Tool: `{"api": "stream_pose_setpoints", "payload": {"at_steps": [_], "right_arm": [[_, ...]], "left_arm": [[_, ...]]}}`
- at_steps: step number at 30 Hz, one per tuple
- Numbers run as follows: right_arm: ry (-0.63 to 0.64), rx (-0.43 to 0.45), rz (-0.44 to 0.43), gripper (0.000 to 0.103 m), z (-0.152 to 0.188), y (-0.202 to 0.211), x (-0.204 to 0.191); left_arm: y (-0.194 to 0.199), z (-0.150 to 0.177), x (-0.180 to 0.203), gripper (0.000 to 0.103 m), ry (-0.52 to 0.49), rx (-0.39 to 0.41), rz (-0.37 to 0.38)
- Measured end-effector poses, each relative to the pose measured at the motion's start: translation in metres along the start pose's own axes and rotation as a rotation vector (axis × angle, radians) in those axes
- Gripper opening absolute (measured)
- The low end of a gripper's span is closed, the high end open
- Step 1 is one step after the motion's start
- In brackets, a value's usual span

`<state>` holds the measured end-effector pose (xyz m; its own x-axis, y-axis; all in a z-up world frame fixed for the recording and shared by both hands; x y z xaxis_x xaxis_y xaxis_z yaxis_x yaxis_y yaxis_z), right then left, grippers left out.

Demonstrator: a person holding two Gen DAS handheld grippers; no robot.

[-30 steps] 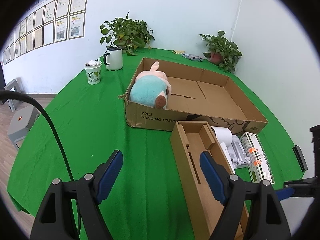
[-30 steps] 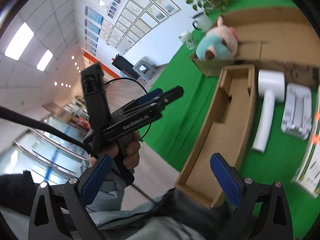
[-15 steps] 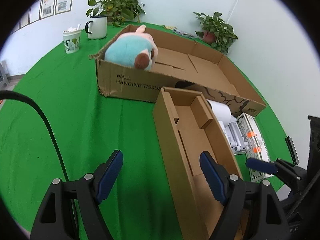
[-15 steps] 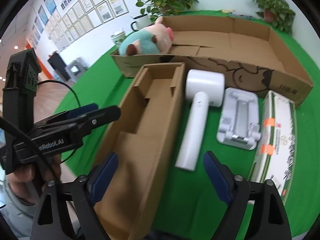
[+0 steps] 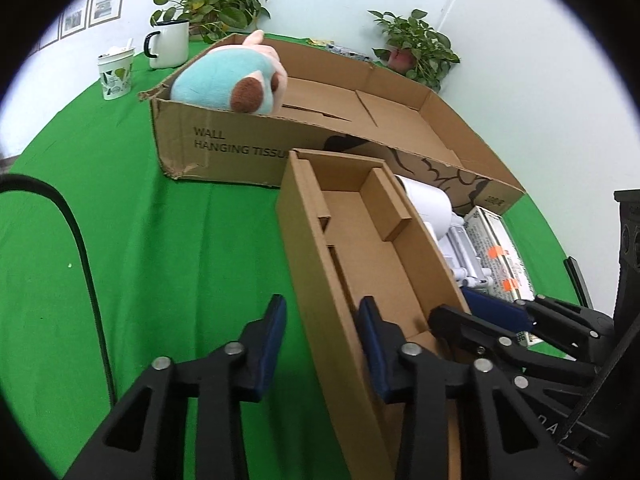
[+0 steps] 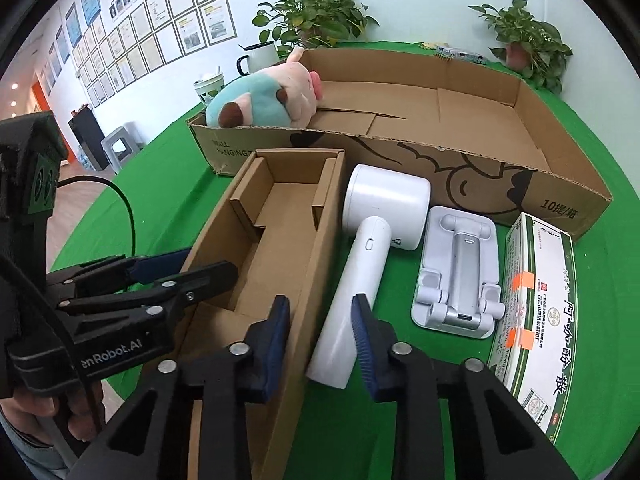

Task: Organize objects
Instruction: 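Grasp the cardboard insert tray wall with the left gripper and lift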

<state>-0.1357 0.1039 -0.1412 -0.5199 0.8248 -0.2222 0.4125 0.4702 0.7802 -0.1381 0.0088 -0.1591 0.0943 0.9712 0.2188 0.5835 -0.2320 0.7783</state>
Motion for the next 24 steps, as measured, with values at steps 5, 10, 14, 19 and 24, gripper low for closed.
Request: {"api": "stream_pose_setpoints", "payload": {"at_steps": [5, 10, 14, 19, 24], "right_arm": [[-0.006, -0.009, 0.004, 0.012, 0.014, 0.008, -0.01], [-0.025, -0.017, -0.02, 0.013, 0.042, 0.025, -0.021], [-0.041, 0.002, 0.002, 0.013, 0.043, 0.024, -0.022], [-0.042, 0.009, 0.005, 0.013, 0.044, 0.025, -0.022], [-0.064, 0.018, 0.006, 0.013, 0.043, 0.026, -0.021]], "left_arm": [[0.006, 0.009, 0.009, 0.022, -0.039, -0.021, -0.004], [0.026, 0.037, 0.015, 0.022, -0.056, -0.042, -0.002], [0.024, 0.038, 0.013, 0.021, -0.012, -0.04, -0.012], [0.023, 0.038, 0.016, 0.02, -0.024, -0.028, -0.048], [0.022, 0.038, 0.016, 0.018, -0.025, -0.03, -0.079]]}}
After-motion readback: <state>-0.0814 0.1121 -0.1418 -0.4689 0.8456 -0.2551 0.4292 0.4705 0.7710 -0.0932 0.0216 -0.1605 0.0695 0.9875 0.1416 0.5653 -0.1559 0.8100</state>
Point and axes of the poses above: each gripper's, at about its wrist camera, not at the fingertips, and y roughly against the way its jaws point, x to its right, z to its underside, the point moved 10 cm from there along -y, roughly the way its jaws point, and after that the axes turned 7 degrees about -z, right-handed, at the moved point
